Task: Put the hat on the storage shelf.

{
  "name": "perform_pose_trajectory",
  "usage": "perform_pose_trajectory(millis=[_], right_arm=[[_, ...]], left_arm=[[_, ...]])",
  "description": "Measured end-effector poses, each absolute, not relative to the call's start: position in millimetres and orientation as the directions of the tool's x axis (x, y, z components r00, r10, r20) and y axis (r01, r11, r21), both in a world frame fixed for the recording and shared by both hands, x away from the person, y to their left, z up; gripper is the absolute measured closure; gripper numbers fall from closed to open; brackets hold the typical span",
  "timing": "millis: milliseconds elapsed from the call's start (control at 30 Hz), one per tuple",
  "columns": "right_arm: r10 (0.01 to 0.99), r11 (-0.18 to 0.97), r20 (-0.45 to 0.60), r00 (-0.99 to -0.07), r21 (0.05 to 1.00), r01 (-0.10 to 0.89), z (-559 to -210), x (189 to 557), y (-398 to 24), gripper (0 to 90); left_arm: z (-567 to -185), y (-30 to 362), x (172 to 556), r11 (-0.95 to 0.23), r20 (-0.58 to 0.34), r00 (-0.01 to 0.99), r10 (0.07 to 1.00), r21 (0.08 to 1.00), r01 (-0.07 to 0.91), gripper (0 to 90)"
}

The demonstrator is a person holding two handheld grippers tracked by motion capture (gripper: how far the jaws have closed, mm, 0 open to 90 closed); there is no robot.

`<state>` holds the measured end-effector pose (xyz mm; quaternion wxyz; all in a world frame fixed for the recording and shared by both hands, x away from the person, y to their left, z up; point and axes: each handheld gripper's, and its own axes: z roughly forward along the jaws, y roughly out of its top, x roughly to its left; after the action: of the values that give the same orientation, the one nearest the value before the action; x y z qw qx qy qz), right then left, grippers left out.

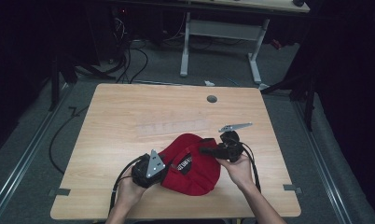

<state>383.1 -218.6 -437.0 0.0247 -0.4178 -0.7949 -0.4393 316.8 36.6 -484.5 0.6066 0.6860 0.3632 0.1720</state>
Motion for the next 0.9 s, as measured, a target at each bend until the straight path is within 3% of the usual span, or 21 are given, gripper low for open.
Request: perform_pose_trajectory(millis=[300,533,900], right_arm=[[0.638,0.263,0.392,-0.663,0.698,0.666,-434,385,-215,75.8],[0.648,0.268,0.38,-0.66,0.698,0.664,-437,391,-212,66.9],[0.683,0.139,0.407,-0.606,0.743,0.655,-432,398,-232,48.8]], left_arm=[[-463,44,312,0.002,-0.263,0.718,0.644,0.939,0.343,71.7],[-462,43,311,-0.042,-0.249,0.74,0.625,0.936,0.35,79.4],[-458,43,305,-0.111,-0.202,0.762,0.615,0.935,0.338,84.8]])
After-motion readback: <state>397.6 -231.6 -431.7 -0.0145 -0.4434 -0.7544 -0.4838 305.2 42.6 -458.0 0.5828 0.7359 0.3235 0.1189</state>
